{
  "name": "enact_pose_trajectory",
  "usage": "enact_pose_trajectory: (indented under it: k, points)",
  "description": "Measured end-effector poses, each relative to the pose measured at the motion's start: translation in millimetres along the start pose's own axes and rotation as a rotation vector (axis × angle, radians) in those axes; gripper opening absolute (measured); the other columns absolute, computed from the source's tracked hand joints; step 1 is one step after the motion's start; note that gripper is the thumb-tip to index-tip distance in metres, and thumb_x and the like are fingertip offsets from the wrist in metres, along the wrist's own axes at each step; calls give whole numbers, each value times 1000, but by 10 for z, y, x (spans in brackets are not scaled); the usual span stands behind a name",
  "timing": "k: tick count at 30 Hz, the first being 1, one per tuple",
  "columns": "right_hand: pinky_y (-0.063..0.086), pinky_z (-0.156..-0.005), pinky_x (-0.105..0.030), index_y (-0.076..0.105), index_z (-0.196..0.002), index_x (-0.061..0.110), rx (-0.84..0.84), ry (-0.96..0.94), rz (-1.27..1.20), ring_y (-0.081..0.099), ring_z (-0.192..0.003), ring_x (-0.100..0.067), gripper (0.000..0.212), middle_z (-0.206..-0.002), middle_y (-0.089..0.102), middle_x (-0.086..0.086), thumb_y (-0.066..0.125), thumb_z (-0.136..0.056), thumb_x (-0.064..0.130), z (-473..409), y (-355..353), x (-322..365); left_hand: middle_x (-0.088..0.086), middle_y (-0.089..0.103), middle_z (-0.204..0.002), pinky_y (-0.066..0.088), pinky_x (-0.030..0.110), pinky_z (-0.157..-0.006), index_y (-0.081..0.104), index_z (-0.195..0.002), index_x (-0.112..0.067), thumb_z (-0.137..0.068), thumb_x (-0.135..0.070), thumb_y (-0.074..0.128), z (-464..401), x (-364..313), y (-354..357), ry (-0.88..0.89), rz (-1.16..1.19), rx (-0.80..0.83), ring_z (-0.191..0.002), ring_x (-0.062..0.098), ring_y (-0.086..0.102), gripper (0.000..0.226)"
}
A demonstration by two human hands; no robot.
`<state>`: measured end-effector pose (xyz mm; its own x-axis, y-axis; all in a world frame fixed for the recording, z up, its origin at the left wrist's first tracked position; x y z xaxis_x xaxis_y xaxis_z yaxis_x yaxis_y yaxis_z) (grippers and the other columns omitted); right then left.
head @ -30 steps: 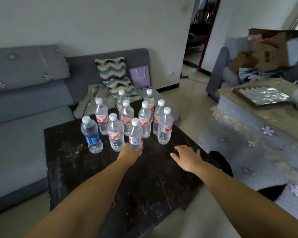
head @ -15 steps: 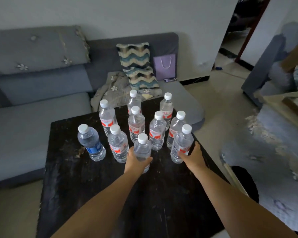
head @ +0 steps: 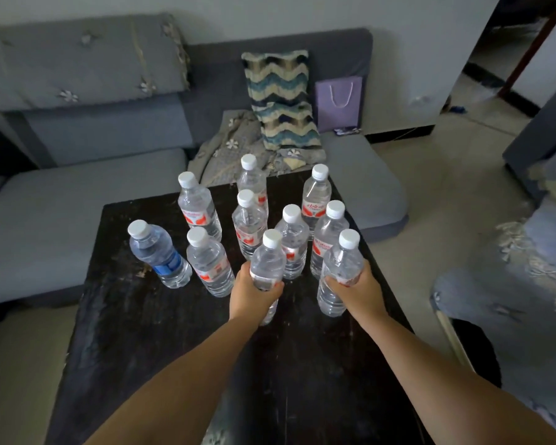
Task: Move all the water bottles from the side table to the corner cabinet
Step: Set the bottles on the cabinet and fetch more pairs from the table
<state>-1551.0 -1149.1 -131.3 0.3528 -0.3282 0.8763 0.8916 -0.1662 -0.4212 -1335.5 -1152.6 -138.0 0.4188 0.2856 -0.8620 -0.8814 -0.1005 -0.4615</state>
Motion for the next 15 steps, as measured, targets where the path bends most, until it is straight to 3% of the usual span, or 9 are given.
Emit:
enact_pose_trajectory:
  k: [3,6,9,11,15]
  points:
    - [46,-77,-22,47,-131,24,29,53,-30,62,-97,-13,68,-110,63,8,81,-73,33,71,-110,-45,-15,62,-99,45,26,-77,49,-117,-31,-68,-48,78,50,-70,8,-47,5,49,-91,10,62,60]
    - [52,-93,-36,49,-131,29,31,81,-127,64,-106,-16,69,-116,65,6,80,-69,35,238,-240,-43,-13,63,-104,46,25,-77,49,-123,-30,-67,-53,76,133,-175,55,-49,11,167,-93,11,63,66]
    - [54,-93,-38,56,-108,52,16,70,-224,69,-97,-8,49,-104,71,11,75,-65,35,483,-380,44,-8,68,-108,47,25,-78,52,-122,-30,-70,-49,75,242,-318,125,25,-22,322,-95,11,65,60]
    - [55,-92,-43,59,-101,48,-45,63,-262,71,-93,-12,40,-98,72,7,72,-70,28,687,-468,88,-7,69,-107,50,28,-84,56,-120,-29,-73,-43,74,357,-415,148,95,-32,422,-98,12,66,52]
    - [54,-91,-51,57,-110,31,-177,98,-281,71,-93,-23,40,-99,72,-4,70,-75,19,1157,-584,101,-6,71,-104,52,34,-91,62,-110,-27,-81,-37,70,641,-554,100,216,-4,642,-99,12,67,32]
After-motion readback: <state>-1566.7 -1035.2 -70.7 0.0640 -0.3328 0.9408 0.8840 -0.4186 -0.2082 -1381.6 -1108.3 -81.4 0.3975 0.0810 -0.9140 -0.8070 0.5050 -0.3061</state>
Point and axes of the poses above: each hand's wrist, its own z-axis away from the middle knuckle, its own y-axis out of the palm, x = y × z, the point moved 1 cm from there along -z, towards the middle knuckle
